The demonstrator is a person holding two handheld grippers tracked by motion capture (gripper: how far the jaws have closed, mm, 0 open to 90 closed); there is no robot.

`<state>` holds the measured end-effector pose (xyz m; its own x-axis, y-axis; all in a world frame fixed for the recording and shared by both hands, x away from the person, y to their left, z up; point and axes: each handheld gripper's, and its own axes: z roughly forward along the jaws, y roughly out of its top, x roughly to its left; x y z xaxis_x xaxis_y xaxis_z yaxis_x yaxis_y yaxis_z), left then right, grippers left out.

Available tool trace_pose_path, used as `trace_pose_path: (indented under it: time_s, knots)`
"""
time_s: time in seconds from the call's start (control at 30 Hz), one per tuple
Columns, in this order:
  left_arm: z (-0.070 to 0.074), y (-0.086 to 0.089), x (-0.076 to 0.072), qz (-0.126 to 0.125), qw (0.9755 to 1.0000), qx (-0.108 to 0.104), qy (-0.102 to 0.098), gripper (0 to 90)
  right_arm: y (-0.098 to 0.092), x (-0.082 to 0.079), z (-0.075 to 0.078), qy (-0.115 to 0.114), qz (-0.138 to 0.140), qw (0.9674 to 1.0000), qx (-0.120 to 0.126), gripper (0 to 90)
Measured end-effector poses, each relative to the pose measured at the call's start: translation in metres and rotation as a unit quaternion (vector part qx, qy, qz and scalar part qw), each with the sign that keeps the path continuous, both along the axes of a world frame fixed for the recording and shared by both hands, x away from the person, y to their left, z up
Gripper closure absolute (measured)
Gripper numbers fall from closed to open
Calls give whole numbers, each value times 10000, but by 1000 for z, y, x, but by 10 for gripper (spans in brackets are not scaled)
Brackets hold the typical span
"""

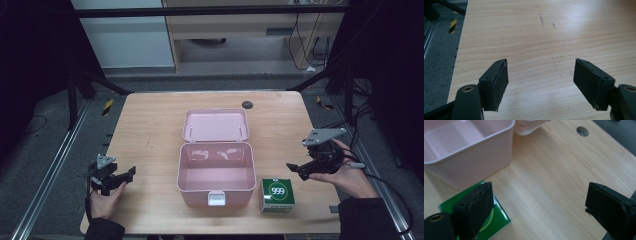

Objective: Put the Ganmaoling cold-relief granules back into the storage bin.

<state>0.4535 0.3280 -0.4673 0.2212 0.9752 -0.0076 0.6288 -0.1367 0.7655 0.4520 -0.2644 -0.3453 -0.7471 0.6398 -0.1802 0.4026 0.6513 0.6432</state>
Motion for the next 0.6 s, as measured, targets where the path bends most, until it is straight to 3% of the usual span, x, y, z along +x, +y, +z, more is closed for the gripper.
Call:
trace_pose_path:
  time_s: [0.37, 0.53, 0.6]
  knots:
    - [-1, -3, 0, -62, 9999, 82, 31, 272, 18, 0, 6, 193, 598, 9971, -441, 74]
    - [-1, -4, 0, -80, 9999, 96, 26, 272, 24, -2, 7, 308, 876, 9935, -655, 74]
    - [-1, -4, 0, -80, 9999, 107, 14, 272, 28, -4, 6, 413, 1065, 9907, -745, 73]
